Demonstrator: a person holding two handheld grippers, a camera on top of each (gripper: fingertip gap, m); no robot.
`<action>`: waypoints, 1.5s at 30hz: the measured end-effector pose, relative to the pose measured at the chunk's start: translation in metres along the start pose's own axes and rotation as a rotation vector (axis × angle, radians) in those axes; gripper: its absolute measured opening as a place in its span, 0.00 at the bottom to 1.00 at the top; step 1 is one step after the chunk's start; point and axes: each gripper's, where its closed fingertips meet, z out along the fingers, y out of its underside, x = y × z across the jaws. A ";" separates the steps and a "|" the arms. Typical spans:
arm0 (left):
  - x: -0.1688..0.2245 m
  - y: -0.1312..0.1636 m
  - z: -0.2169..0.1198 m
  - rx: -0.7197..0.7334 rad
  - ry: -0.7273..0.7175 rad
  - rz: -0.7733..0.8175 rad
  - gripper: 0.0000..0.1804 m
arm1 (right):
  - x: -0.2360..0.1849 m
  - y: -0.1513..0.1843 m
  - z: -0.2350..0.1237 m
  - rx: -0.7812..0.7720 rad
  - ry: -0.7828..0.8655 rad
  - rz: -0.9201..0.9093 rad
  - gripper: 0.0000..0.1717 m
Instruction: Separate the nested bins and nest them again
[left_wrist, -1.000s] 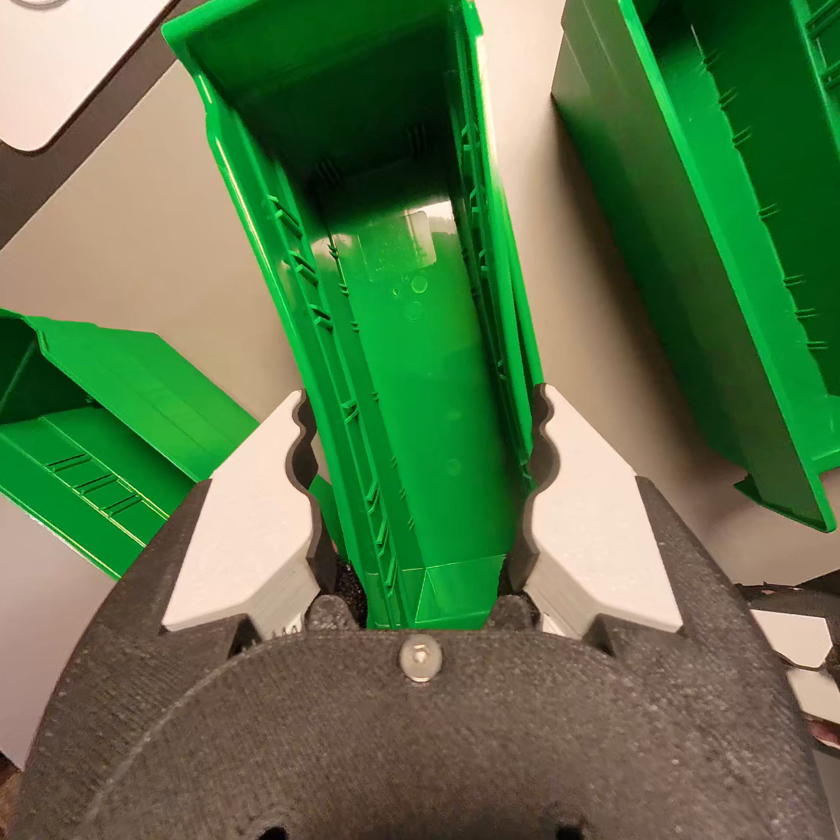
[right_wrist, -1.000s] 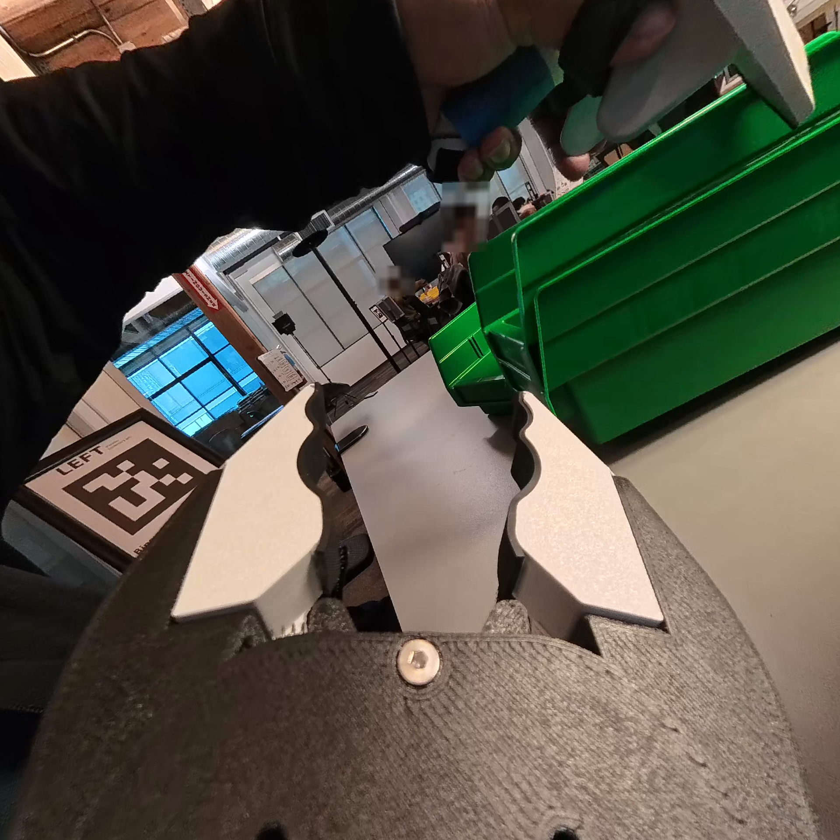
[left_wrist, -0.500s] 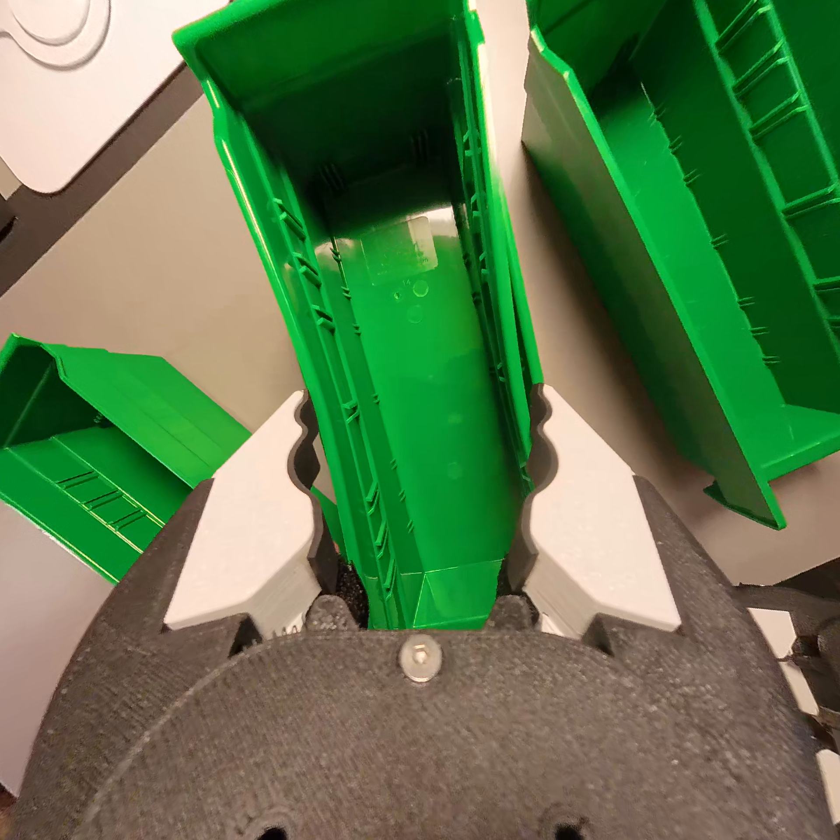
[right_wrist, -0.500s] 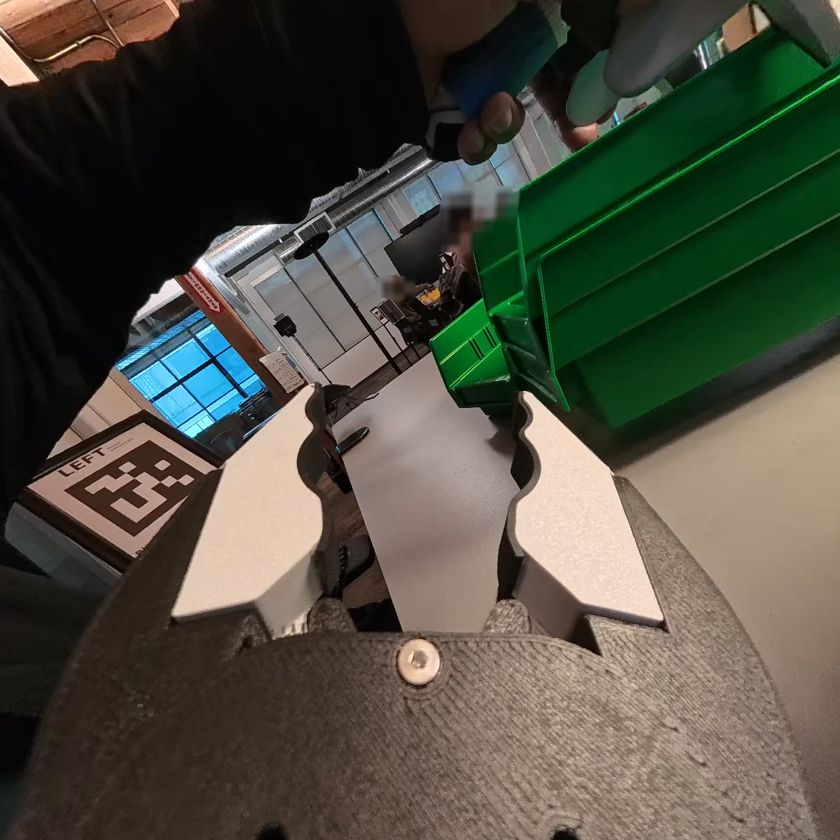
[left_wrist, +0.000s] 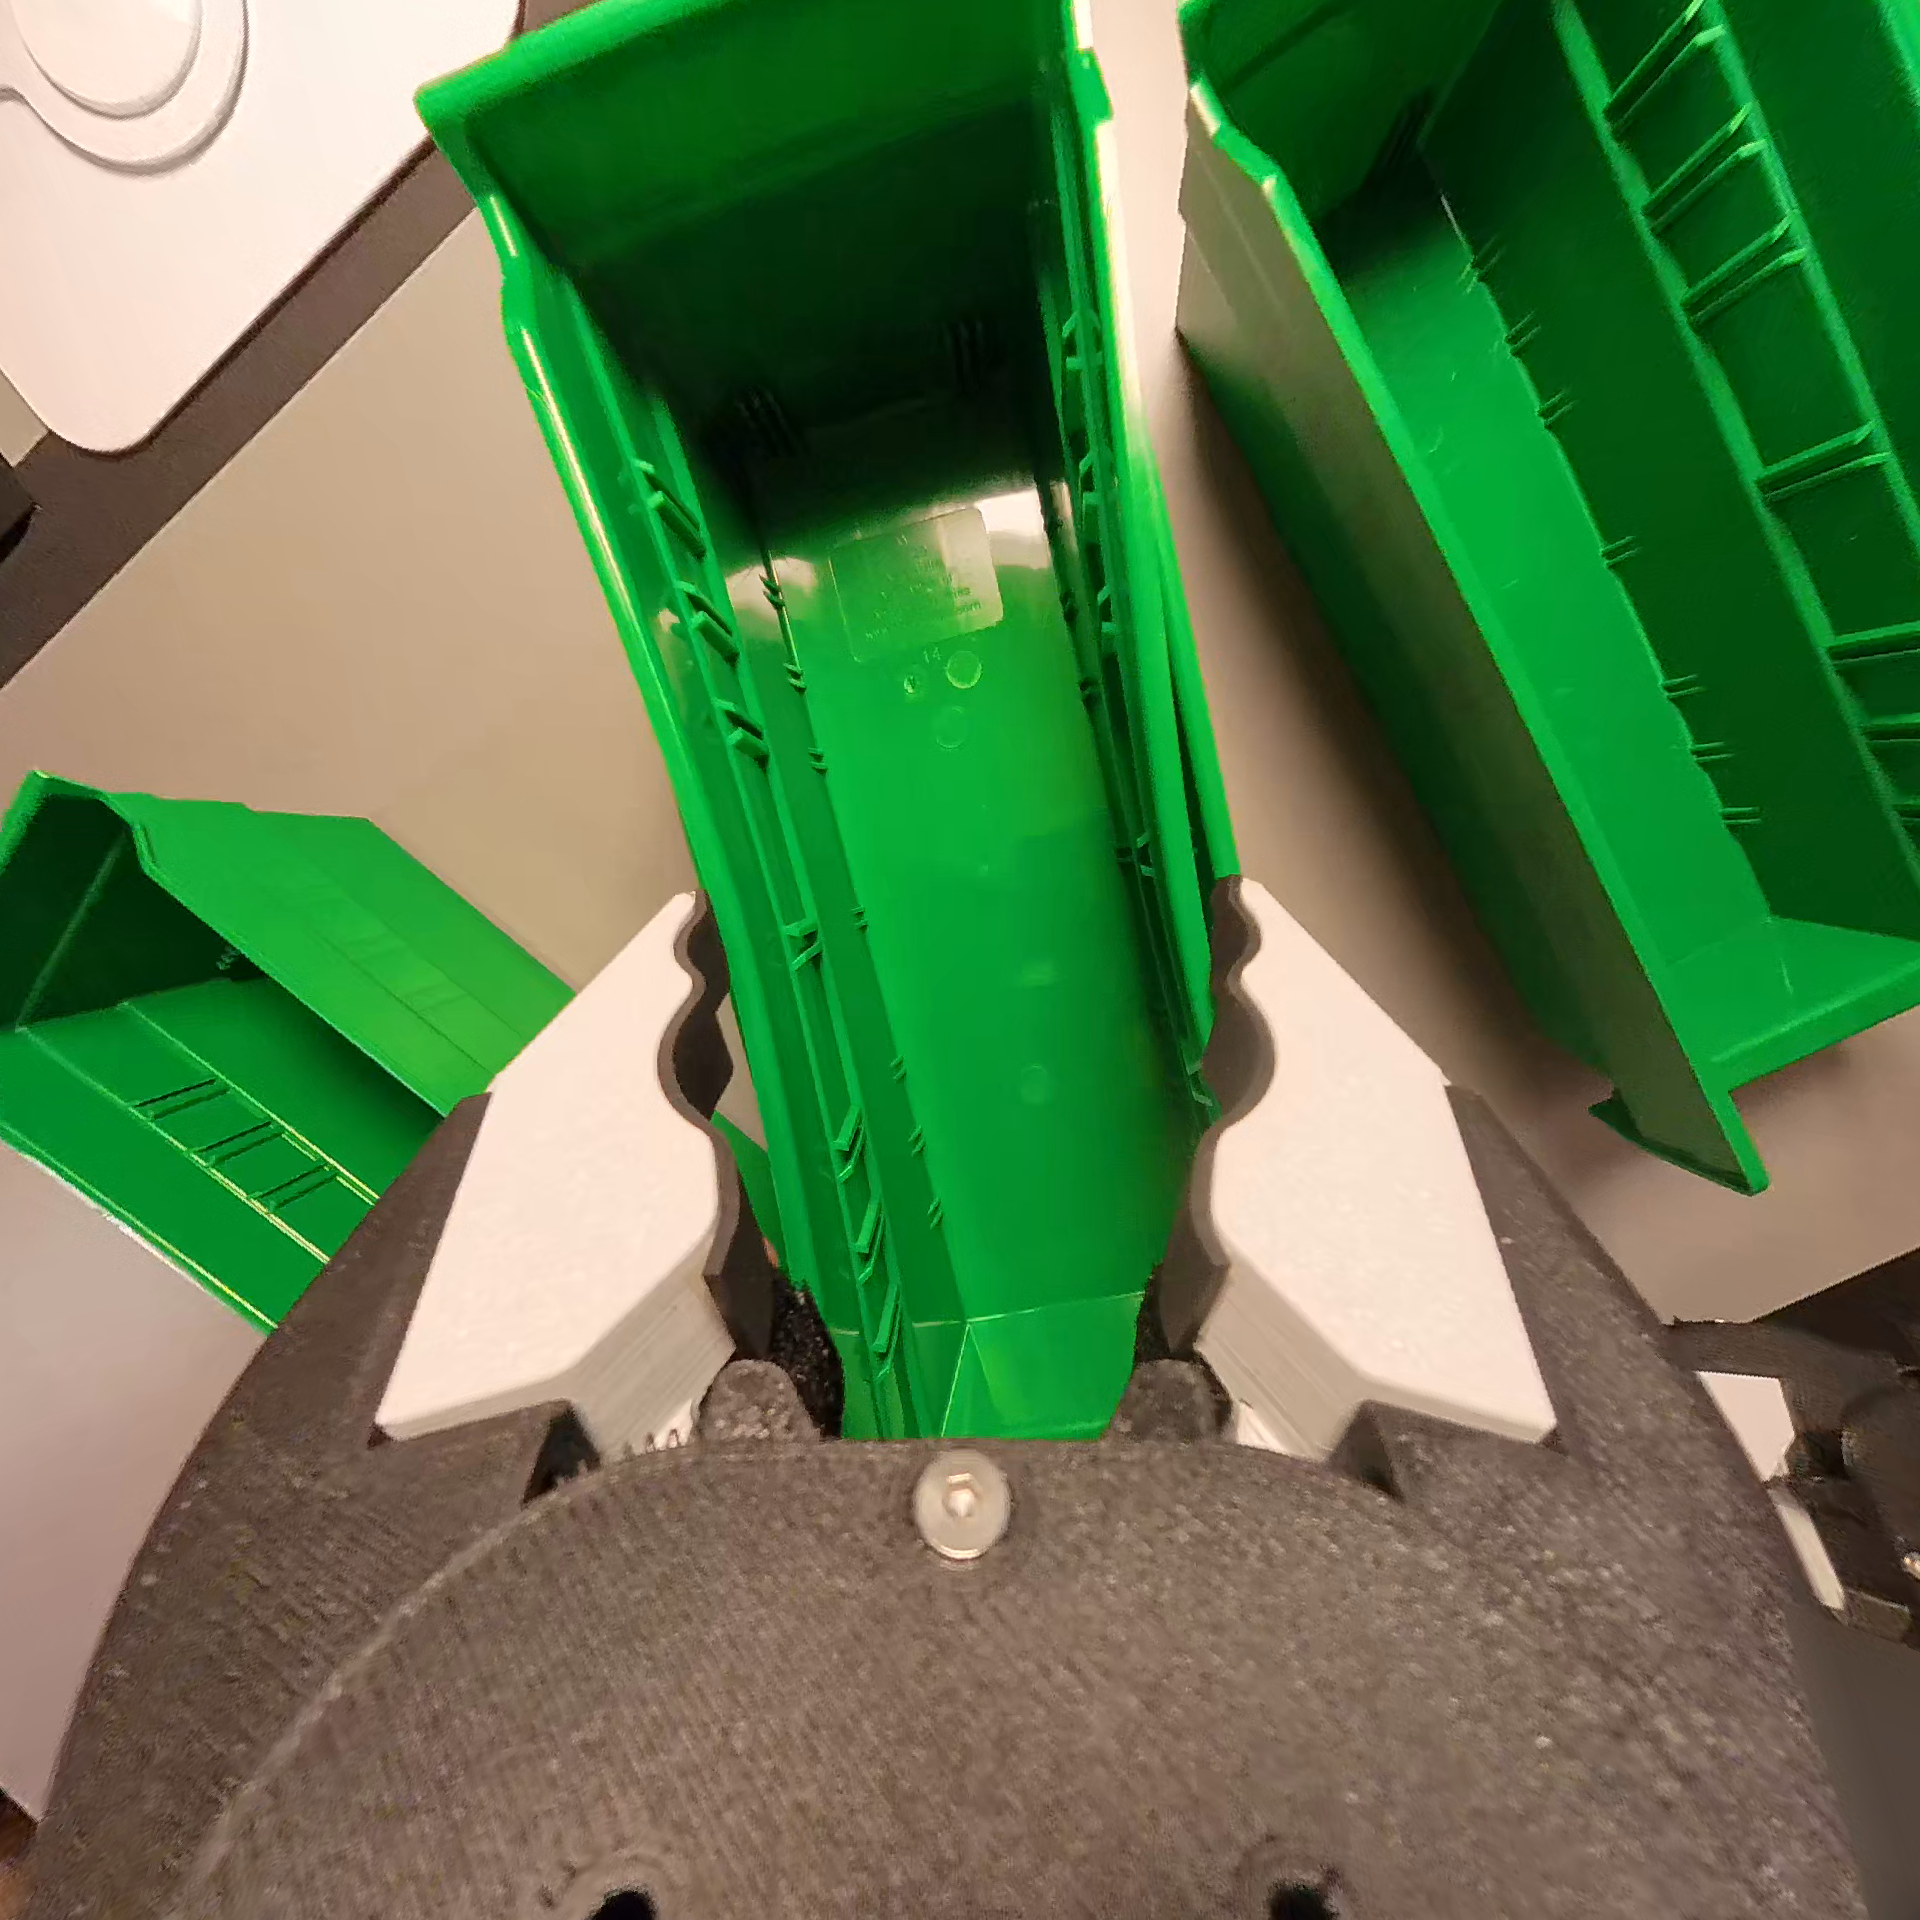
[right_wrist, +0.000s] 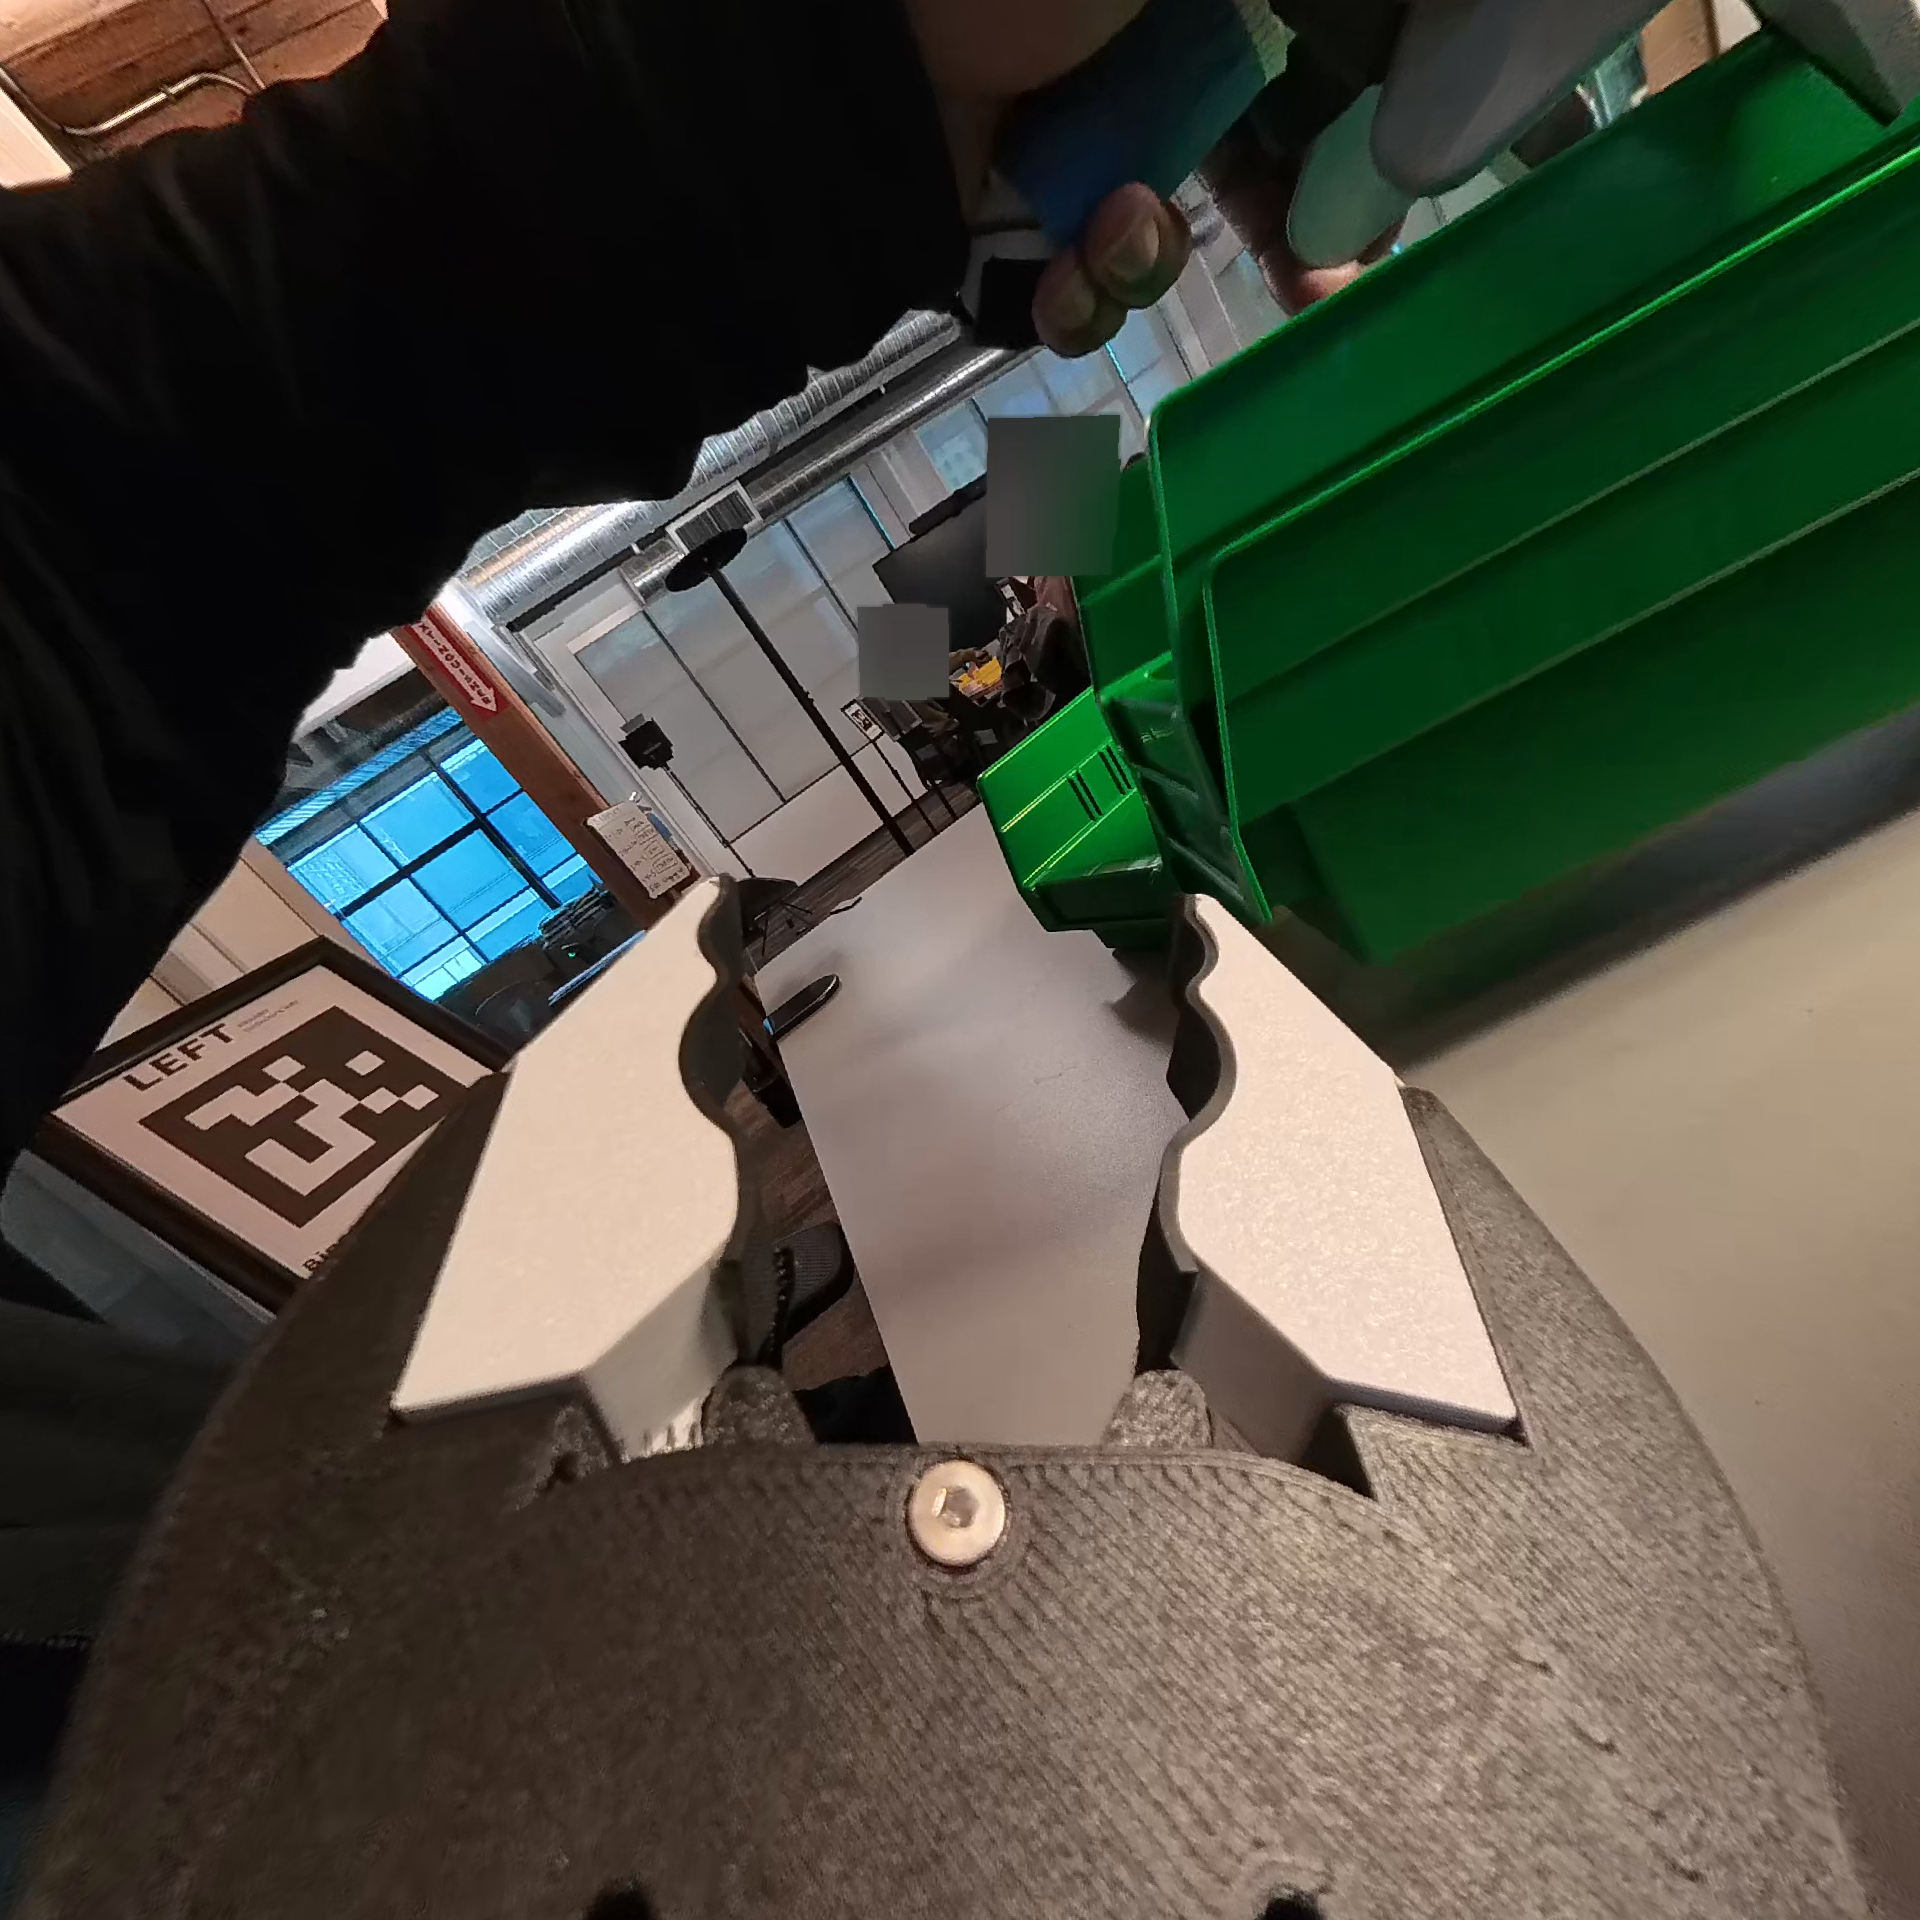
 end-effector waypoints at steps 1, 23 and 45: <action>0.000 -0.001 -0.001 0.005 0.003 0.001 0.51 | 0.000 0.000 0.000 -0.001 0.002 -0.002 0.49; 0.009 0.006 -0.009 0.014 0.041 -0.006 0.51 | 0.019 0.012 0.005 -0.075 0.147 -0.010 0.43; -0.003 -0.012 -0.050 0.113 0.040 -0.036 0.53 | 0.020 0.013 0.004 -0.086 0.154 -0.003 0.43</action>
